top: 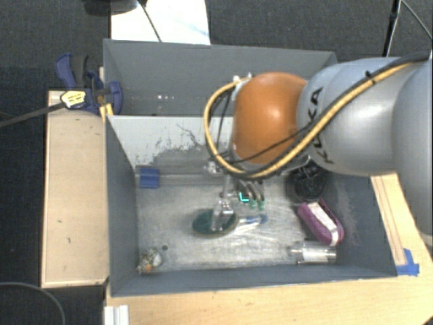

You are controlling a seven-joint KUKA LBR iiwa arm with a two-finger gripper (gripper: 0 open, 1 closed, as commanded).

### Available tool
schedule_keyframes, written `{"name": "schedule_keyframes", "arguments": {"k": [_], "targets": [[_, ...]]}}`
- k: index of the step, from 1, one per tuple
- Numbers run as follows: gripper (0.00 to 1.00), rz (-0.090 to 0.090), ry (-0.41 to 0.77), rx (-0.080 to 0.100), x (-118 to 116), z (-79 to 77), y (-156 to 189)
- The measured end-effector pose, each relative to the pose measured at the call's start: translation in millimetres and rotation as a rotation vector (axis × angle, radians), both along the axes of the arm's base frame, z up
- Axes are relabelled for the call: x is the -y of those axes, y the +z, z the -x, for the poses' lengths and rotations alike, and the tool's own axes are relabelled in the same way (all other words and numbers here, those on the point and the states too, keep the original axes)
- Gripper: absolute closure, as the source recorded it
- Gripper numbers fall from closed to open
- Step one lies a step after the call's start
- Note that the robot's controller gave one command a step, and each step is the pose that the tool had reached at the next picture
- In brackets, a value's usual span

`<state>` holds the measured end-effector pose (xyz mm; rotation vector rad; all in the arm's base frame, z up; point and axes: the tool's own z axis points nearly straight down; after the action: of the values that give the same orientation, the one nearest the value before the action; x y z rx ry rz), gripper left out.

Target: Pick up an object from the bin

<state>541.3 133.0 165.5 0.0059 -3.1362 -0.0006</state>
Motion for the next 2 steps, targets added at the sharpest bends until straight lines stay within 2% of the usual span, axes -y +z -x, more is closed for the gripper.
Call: {"name": "schedule_keyframes", "arguments": {"k": [1, 2], "targets": [[0.0, 0.0, -0.002, 0.005, 23.2, 31.0, -97.4], [1.0, -0.002, -0.006, 0.005, 21.9, 30.2, -93.9]]}}
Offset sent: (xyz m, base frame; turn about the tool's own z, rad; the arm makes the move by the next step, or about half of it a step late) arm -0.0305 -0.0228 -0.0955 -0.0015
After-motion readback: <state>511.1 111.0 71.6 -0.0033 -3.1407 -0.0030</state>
